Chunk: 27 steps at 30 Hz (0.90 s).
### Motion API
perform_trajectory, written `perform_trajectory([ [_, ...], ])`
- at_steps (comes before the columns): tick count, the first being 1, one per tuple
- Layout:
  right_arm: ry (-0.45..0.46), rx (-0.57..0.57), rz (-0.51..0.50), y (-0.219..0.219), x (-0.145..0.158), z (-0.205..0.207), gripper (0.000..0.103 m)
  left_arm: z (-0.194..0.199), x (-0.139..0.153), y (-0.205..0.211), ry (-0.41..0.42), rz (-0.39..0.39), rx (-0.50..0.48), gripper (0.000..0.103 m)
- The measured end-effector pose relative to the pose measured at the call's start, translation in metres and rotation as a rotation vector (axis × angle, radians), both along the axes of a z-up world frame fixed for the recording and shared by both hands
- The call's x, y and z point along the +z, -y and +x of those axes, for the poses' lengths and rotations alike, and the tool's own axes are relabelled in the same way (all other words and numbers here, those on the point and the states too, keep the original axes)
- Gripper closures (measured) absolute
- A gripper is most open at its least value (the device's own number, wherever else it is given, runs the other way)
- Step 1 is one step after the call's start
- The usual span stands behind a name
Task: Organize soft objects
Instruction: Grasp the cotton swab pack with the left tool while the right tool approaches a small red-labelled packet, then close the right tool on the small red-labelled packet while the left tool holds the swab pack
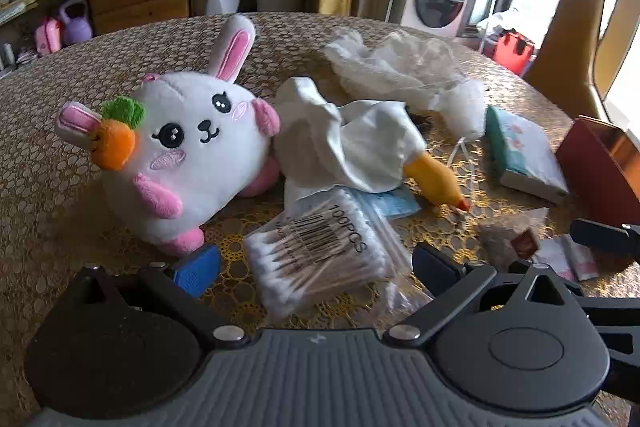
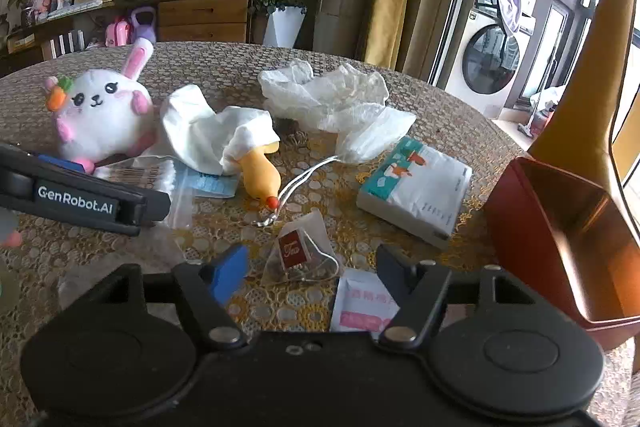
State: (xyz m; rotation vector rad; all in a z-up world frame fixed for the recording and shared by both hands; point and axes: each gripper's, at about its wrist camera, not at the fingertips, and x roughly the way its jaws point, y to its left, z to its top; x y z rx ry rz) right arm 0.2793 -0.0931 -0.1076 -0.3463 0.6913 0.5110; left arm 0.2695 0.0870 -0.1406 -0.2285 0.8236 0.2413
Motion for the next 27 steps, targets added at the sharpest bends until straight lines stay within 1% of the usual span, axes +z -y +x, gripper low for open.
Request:
perform_trajectory([
  [2, -0.002, 0.000, -0.007, -0.002, -0.004, 0.005, 0.040, 0.004, -0.004, -0.001, -0.004, 0.000, 0.017, 0.000],
  [6, 0.001, 0.007, -0.014, -0.005, -0.009, 0.009, 0.045, 0.009, -0.010, -0.003, -0.016, 0.001, 0.040, 0.000],
  [11, -0.001, 0.009, -0.019, -0.008, -0.014, 0.012, 0.059, 0.010, -0.013, -0.002, -0.017, 0.007, 0.058, 0.001],
  [14, -0.003, 0.006, -0.009, -0.008, -0.015, 0.013, 0.063, 0.009, -0.013, -0.004, -0.010, -0.002, 0.077, 0.002],
  [17, -0.005, -0.003, -0.001, -0.007, -0.015, 0.012, 0.067, 0.007, -0.011, -0.004, -0.006, -0.008, 0.077, 0.006],
  [19, -0.003, -0.008, 0.003, -0.007, -0.015, 0.011, 0.069, 0.004, -0.010, -0.006, -0.010, -0.013, 0.086, 0.007],
  [20, 0.001, -0.012, 0.003, -0.007, -0.015, 0.010, 0.071, 0.003, -0.010, -0.006, -0.012, -0.015, 0.094, 0.009],
  [22, 0.005, -0.020, 0.003, -0.006, -0.015, 0.010, 0.072, 0.001, -0.008, -0.006, -0.007, -0.020, 0.094, 0.017],
  [24, 0.005, -0.027, 0.012, -0.005, -0.014, 0.008, 0.078, -0.001, -0.006, -0.006, -0.006, -0.018, 0.089, 0.029],
  [25, 0.005, -0.028, 0.015, -0.005, -0.013, 0.008, 0.081, -0.002, -0.005, -0.006, -0.005, -0.020, 0.086, 0.031],
  [27, 0.011, -0.032, 0.016, -0.004, -0.012, 0.007, 0.085, -0.003, -0.004, -0.005, -0.001, -0.016, 0.080, 0.033],
])
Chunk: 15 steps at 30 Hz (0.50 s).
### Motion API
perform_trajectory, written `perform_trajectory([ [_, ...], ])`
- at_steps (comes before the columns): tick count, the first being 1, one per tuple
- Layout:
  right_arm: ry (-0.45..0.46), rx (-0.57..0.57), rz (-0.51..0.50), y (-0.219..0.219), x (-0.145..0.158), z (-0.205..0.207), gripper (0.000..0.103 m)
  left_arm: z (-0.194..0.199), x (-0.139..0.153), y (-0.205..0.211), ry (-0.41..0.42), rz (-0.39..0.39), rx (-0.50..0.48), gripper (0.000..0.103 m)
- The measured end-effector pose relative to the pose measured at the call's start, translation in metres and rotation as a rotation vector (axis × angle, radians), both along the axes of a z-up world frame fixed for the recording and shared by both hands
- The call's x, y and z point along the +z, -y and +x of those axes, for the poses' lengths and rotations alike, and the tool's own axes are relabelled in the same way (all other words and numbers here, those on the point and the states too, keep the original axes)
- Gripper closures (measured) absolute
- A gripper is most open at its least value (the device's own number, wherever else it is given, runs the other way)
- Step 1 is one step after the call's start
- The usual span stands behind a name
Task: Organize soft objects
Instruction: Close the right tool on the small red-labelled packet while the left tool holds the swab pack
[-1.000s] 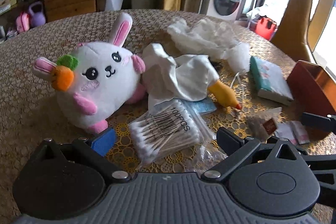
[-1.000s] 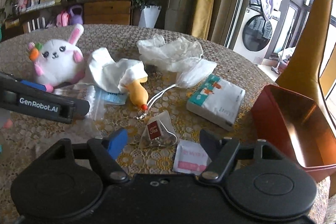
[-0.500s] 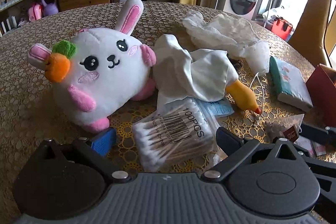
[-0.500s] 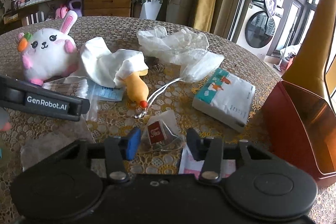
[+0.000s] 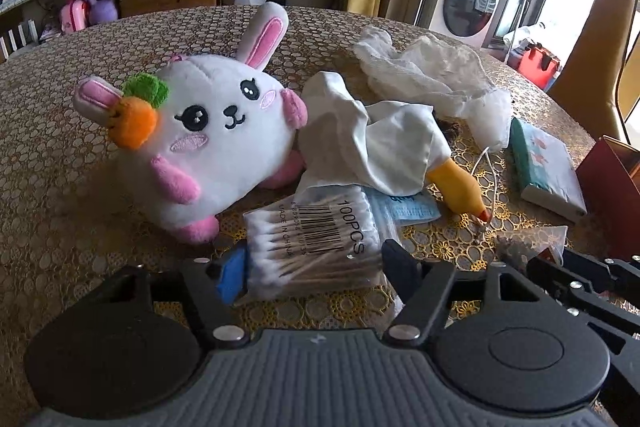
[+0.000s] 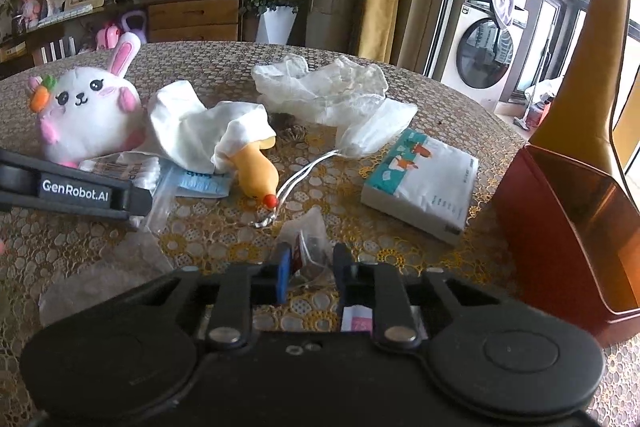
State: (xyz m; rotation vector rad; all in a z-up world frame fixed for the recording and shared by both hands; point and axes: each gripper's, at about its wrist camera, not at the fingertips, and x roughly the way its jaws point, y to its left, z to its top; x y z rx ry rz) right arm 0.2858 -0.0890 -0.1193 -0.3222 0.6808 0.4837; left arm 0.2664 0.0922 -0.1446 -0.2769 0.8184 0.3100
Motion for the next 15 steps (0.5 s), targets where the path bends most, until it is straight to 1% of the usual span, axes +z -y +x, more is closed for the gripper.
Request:
perform_trajectory([
  [2, 0.007, 0.000, 0.002, 0.001, 0.002, -0.002, 0.089, -0.001, 0.001, 0.000, 0.001, 0.004, -0.004, 0.033],
  [4, 0.008, 0.002, 0.008, 0.002, 0.004, -0.004, 0.091, -0.004, 0.004, 0.000, 0.009, 0.004, -0.011, 0.033],
  [11, 0.024, 0.007, 0.056, 0.007, 0.020, -0.018, 0.096, -0.019, 0.016, 0.000, 0.027, -0.001, -0.024, 0.033],
  [15, 0.036, 0.009, 0.086, 0.011, 0.032, -0.028, 0.098, -0.030, 0.030, 0.005, 0.053, -0.003, -0.048, 0.033],
])
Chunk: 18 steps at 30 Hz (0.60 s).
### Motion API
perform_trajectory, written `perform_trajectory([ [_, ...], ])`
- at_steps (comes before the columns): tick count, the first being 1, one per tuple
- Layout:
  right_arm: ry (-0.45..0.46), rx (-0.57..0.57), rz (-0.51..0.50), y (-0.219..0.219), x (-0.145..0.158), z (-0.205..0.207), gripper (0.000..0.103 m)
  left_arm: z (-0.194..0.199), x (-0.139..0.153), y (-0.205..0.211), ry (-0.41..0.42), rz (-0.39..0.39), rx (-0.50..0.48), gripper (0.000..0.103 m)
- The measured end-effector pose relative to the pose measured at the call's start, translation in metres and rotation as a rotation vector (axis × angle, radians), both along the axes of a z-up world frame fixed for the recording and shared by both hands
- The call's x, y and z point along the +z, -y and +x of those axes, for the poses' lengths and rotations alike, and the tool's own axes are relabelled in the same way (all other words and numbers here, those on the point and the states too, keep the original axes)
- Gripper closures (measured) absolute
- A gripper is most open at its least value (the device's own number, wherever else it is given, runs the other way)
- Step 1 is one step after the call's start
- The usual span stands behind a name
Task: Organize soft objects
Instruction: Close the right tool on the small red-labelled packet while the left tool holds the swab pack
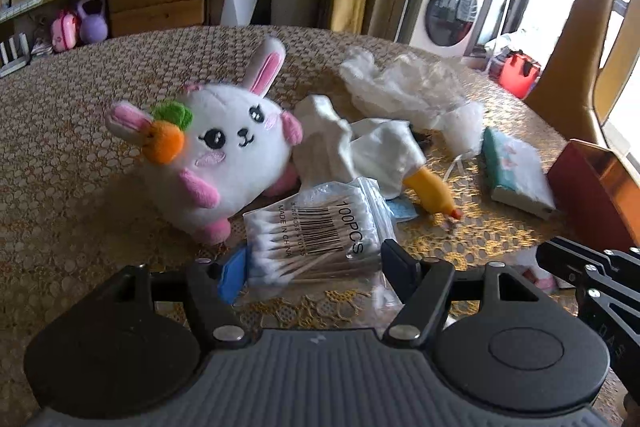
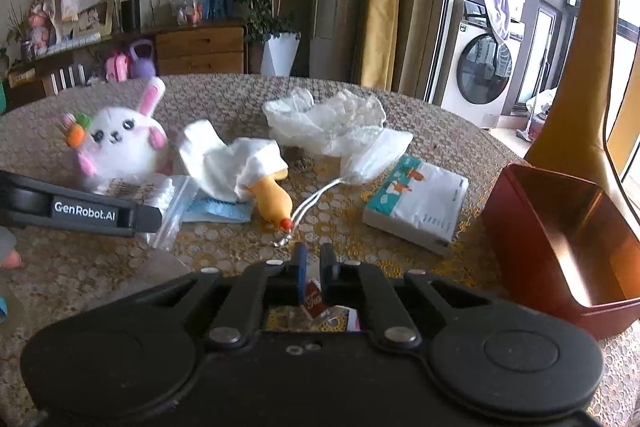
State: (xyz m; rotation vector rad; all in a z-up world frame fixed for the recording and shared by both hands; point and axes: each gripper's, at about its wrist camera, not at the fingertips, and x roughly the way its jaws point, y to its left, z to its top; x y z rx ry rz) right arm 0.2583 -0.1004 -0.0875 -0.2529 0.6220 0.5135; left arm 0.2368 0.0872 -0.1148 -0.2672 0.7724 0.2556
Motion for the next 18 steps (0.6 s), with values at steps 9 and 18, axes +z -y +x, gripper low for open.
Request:
perform_trajectory([
  [9, 0.048, 0.015, 0.036, 0.028, 0.026, -0.019, 0.081, -0.028, 0.034, 0.009, 0.066, -0.001, -0.064, 0.033],
  [18, -0.026, 0.010, 0.031, 0.037, 0.007, -0.007, 0.048, -0.041, 0.035, 0.010, 0.053, -0.011, -0.094, 0.033],
])
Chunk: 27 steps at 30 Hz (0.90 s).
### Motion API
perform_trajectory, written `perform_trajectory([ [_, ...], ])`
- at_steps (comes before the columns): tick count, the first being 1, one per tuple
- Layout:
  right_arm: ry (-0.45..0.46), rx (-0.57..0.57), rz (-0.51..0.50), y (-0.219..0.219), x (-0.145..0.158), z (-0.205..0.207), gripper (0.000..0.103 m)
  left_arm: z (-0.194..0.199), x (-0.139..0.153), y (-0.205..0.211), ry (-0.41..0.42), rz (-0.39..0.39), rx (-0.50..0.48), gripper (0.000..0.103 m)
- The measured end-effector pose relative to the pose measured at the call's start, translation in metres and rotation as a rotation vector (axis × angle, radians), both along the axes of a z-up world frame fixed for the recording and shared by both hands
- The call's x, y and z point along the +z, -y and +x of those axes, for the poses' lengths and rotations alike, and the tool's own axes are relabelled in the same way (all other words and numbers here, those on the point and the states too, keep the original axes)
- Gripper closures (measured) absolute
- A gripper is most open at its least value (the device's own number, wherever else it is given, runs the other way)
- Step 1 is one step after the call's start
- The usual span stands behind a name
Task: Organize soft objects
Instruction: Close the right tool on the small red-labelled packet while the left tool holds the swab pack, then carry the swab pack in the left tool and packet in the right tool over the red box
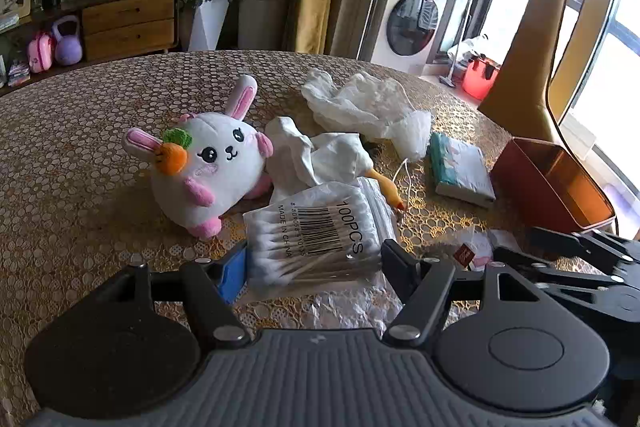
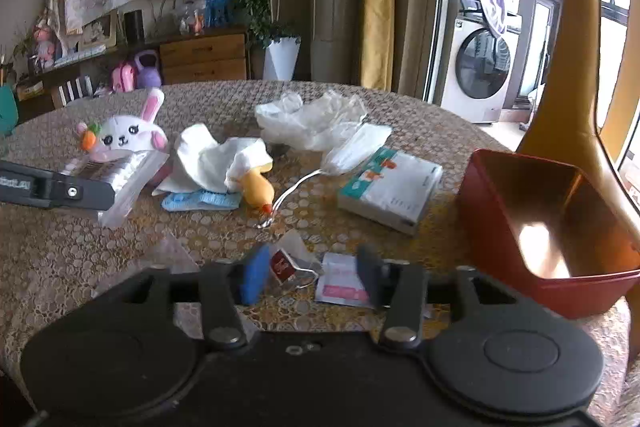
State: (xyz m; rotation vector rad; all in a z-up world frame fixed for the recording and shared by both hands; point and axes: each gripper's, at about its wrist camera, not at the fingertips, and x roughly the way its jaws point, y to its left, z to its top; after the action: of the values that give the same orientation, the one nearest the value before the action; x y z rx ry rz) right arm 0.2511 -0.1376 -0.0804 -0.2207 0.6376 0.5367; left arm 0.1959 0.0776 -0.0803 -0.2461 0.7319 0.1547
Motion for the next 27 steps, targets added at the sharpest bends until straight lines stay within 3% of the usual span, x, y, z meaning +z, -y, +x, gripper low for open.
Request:
perform_trajectory([
  [9, -0.045, 0.024, -0.045, -0.031, -0.027, 0.024, 0.050, -0.001, -0.006, -0.004, -0.002, 0.003, -0.007, 0.033],
  [16, -0.058, 0.024, -0.098, -0.042, -0.043, 0.027, 0.065, 0.001, -0.014, -0.005, -0.019, -0.005, -0.014, 0.033],
  [19, -0.048, 0.015, -0.109, -0.043, -0.043, 0.026, 0.082, 0.000, -0.016, -0.004, -0.019, -0.004, -0.019, 0.033],
  [24, -0.031, 0.007, -0.118, -0.043, -0.042, 0.024, 0.090, -0.001, -0.016, -0.002, -0.019, 0.002, -0.027, 0.033],
  [25, -0.024, 0.003, -0.116, -0.042, -0.041, 0.023, 0.098, -0.001, -0.016, -0.002, -0.021, 0.003, -0.027, 0.033],
  [27, -0.019, -0.006, -0.100, -0.040, -0.037, 0.022, 0.102, -0.002, -0.015, -0.001, -0.019, 0.003, -0.029, 0.033],
])
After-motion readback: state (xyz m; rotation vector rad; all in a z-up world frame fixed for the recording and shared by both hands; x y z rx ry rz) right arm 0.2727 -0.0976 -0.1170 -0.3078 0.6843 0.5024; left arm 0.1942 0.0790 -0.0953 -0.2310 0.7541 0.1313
